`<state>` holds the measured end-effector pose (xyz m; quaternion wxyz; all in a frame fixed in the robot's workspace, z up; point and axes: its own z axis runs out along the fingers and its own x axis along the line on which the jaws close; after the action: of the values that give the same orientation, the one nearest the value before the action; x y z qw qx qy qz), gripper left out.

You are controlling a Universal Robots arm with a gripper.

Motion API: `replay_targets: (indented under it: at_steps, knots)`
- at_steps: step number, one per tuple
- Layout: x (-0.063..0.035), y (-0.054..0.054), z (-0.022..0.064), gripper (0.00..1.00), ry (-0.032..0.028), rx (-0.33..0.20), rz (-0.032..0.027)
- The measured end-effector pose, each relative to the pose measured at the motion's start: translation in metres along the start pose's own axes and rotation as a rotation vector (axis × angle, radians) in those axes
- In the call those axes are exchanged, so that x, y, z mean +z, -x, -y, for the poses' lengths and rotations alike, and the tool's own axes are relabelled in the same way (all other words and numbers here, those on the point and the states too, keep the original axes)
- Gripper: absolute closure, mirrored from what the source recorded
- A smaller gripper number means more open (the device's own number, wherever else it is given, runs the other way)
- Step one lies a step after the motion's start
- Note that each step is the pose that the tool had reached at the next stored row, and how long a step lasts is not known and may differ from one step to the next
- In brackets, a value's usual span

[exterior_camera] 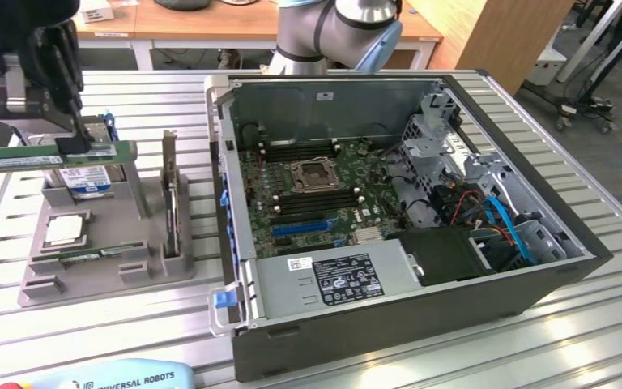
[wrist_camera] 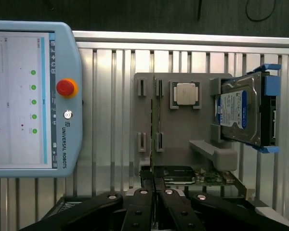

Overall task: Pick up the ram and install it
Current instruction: 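Pick up the ram and move it above insertion slot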

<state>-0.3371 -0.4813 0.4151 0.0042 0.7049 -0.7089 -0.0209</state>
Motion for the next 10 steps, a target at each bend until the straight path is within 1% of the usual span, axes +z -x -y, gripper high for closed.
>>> replay_targets:
  at_steps: [6,10]
  knots:
    - [-0.0006,0.000,0.0167,0.89,-0.0001,0.000,0.0001]
    - [-0.0010,0.000,0.0263,0.89,0.0001,0.000,0.0000]
